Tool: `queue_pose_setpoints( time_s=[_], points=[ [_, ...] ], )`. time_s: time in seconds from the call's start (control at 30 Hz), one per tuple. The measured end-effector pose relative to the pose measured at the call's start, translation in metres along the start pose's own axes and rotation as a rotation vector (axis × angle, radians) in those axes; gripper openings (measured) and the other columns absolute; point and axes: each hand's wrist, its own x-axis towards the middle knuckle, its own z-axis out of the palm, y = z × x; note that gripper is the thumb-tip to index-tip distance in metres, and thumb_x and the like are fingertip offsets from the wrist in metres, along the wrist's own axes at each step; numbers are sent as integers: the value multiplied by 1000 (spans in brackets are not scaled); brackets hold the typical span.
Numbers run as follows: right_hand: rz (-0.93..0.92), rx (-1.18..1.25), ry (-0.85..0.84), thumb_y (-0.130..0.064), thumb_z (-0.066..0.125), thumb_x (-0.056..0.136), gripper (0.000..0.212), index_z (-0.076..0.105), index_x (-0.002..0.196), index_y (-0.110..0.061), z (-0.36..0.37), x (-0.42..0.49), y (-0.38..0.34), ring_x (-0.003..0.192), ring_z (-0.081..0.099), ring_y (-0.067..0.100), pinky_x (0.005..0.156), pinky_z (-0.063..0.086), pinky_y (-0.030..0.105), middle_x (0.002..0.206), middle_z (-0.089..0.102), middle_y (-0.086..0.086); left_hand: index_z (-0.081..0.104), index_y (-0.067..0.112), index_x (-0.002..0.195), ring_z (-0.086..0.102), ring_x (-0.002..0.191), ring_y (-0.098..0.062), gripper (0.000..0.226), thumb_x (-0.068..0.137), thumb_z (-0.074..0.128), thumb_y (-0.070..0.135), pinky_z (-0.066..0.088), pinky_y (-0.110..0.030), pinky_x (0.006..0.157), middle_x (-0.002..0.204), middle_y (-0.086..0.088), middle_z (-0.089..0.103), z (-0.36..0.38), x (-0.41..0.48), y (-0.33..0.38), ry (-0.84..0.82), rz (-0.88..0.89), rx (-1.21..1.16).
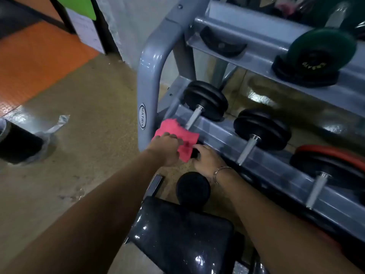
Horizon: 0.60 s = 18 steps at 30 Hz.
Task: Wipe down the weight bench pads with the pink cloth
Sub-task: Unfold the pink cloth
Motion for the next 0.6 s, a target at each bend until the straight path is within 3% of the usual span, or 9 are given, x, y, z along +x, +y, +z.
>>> queue_pose_setpoints(
  time_s=[0.13,0.2,0.27,0.4,0.5,0.6],
  points=[
    [119,171,-24,-32,62,90,57,46,144,-29,14,12,-8,123,54,22,101,49,42,138,50,-4,50,34,142,42,133,-30,55,88,53,23,41,-51,108,144,-2,51,17,9,-15,4,-12,4],
    [152,284,17,-31,66,88,50,52,136,-29,18,15,-11,111,58,21,90,51,37,125,51,-6,53,34,139,43,133,-30,54,87,54,21,41,-51,108,144,0,48,22,13,-18,0,-7,-30],
    [158,379,120,-30,69,85,43,58,127,-27,21,19,-13,105,59,17,79,47,27,125,55,-6,54,36,139,43,134,-31,55,87,53,20,41,-51,108,145,0,48,21,16,-20,14,1,-49],
    [189,587,221,-4,67,83,36,63,115,-20,26,27,-21,91,60,12,60,44,15,104,61,-7,52,35,142,43,137,-31,57,87,52,21,40,-50,111,149,-2,46,20,18,-21,-2,-8,-60],
    [241,761,316,7,68,80,36,63,105,-19,21,35,-29,83,66,19,49,47,16,94,66,0,54,34,139,47,134,-30,54,86,53,23,43,-48,109,147,-2,47,20,18,-21,3,-13,-59],
    [370,1004,342,5,75,77,44,55,113,-10,20,45,-33,91,68,24,59,53,28,102,67,7,56,32,138,52,129,-29,54,84,53,21,47,-45,106,144,-2,50,20,17,-23,6,-21,-96]
  ],
)
